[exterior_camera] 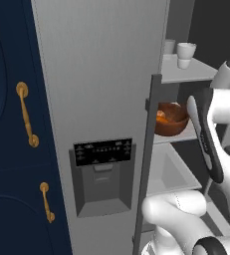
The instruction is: Pick the chicken drumstick and onion from their plates and place them in the bowl. Then put the bowl in the fridge.
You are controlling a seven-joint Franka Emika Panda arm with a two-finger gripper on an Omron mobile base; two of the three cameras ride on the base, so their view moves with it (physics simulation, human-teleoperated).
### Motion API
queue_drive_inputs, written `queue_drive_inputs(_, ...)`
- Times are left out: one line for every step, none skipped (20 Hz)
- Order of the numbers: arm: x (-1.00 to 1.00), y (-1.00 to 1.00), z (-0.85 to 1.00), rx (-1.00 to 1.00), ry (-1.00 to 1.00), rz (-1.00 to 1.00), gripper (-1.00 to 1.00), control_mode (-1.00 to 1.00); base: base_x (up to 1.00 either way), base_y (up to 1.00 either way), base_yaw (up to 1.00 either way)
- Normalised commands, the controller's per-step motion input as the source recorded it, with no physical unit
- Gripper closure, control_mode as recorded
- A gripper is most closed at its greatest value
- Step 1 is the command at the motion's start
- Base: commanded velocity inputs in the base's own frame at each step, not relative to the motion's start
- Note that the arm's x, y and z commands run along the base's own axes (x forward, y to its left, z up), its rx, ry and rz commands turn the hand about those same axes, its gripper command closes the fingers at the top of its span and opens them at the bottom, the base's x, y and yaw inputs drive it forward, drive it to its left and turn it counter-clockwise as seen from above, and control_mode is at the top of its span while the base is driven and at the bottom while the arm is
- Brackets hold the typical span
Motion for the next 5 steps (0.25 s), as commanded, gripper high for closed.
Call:
queue_drive_inputs(-0.56, 0.14, 0.51, 0.06, 0.0, -0.1, -1.0, -1.0, 0.0, 0.0, 0.0)
queue_drive_inputs(-0.56, 0.19, 0.49, 0.05, 0.0, -0.09, -1.0, -1.0, 0.0, 0.0, 0.0)
queue_drive_inputs(-0.58, 0.43, 0.34, 0.02, 0.0, -0.1, -1.0, -1.0, 0.0, 0.0, 0.0)
queue_drive_inputs(-0.58, 0.38, 0.39, 0.03, 0.0, -0.1, -1.0, -1.0, 0.0, 0.0, 0.0)
queue_drive_inputs(-0.46, 0.47, 0.45, 0.04, 0.0, -0.11, -1.0, -1.0, 0.0, 0.0, 0.0)
